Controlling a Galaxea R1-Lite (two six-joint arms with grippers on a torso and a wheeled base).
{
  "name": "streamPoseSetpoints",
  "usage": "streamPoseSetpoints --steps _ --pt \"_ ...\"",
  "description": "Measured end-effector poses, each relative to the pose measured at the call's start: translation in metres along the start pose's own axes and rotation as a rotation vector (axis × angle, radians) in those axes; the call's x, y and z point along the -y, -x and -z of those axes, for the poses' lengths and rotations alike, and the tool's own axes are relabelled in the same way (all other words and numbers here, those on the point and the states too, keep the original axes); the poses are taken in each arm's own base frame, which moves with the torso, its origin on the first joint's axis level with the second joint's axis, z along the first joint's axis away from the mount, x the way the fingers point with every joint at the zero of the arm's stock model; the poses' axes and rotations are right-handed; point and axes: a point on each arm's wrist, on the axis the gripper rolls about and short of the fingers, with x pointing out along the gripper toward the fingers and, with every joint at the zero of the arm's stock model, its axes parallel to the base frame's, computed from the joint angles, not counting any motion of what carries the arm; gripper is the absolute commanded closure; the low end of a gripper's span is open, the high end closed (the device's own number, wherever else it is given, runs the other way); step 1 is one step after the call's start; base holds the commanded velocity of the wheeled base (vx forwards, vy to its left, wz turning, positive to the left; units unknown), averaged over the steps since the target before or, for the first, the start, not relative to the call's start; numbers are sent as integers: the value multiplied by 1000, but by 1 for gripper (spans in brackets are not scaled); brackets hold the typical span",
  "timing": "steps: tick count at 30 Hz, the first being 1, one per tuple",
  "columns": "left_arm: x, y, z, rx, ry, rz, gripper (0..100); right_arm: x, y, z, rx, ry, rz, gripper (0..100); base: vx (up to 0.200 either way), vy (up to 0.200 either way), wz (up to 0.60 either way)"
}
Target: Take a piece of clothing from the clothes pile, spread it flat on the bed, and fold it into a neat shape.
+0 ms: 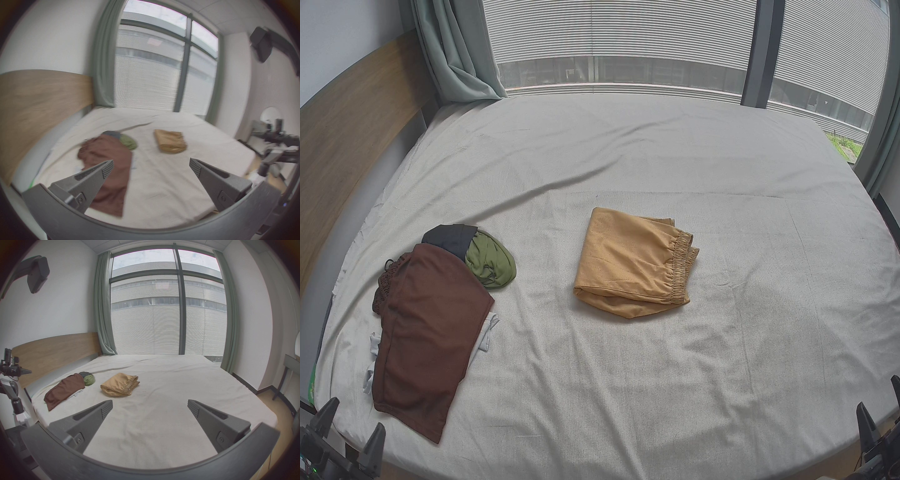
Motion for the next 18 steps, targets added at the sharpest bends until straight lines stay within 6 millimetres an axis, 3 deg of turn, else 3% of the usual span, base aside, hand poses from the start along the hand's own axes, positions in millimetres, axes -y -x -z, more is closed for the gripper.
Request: streamPoseSetpoints --steps 5,18 --pt "-1 9 9 45 -5 -111 0 0 3 5 -7 11 45 0 0 0 0" --pt "0 14 11 107 -28 -119 0 0 5 7 10 -7 58 0 0 0 0"
